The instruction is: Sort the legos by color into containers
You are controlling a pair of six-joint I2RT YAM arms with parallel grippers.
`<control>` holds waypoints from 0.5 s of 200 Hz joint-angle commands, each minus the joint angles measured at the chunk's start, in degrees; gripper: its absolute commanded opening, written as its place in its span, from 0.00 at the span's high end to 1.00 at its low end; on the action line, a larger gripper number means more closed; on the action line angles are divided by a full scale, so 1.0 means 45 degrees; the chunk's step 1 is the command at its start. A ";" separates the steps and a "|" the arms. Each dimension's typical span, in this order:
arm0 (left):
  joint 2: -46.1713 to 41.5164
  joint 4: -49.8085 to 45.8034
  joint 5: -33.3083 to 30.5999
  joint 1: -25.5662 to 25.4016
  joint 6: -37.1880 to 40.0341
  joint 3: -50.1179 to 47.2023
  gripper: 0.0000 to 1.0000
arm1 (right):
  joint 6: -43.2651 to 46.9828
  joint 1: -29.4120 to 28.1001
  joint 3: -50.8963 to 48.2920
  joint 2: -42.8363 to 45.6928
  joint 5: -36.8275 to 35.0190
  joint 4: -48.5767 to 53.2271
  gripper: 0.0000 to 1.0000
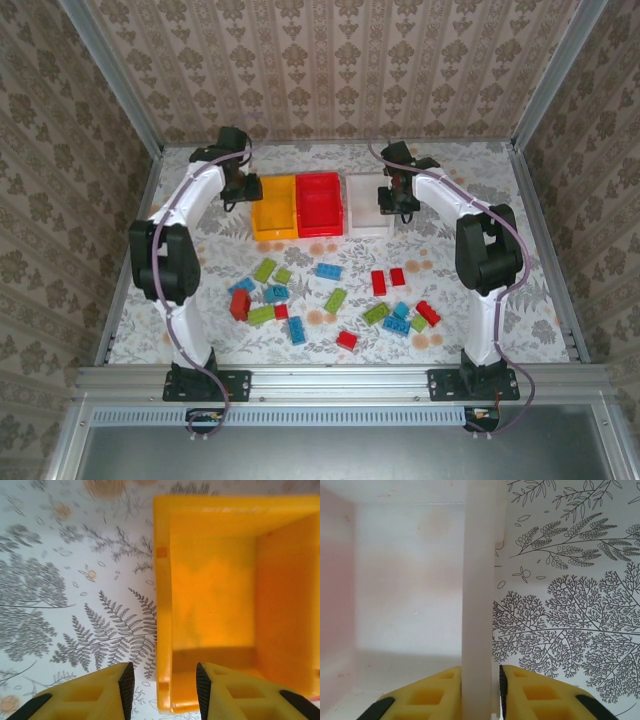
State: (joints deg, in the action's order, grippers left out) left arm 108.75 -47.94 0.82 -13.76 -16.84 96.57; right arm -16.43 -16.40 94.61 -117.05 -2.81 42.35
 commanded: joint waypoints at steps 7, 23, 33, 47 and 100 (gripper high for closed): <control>-0.1673 -0.0434 -0.0152 0.0030 -0.0943 -0.0893 0.59 | 0.0009 -0.0070 0.0583 -0.0411 0.0017 0.0316 0.62; -0.2369 -0.0771 -0.0216 0.0030 -0.1153 -0.1509 0.58 | -0.0066 -0.0100 0.0710 -0.0424 0.0102 0.0350 0.51; -0.2811 -0.1041 -0.0242 0.0030 -0.1271 -0.1908 0.58 | -0.0114 -0.0114 0.0811 -0.0350 0.0079 0.0393 0.48; -0.3449 -0.1426 -0.0219 -0.0018 -0.1471 -0.2503 0.57 | -0.0228 -0.0122 0.0895 0.0011 0.0072 0.0397 0.46; -0.6128 -0.3597 -0.0327 -0.0939 -0.2129 -0.5206 0.53 | -0.0712 -0.0541 -0.0350 0.3142 0.0904 -0.0638 0.41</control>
State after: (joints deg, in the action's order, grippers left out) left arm 86.56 -56.25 -0.05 -15.75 -23.44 77.49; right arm -17.80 -17.21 95.59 -112.64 -2.15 41.89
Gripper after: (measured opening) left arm 0.464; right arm 0.576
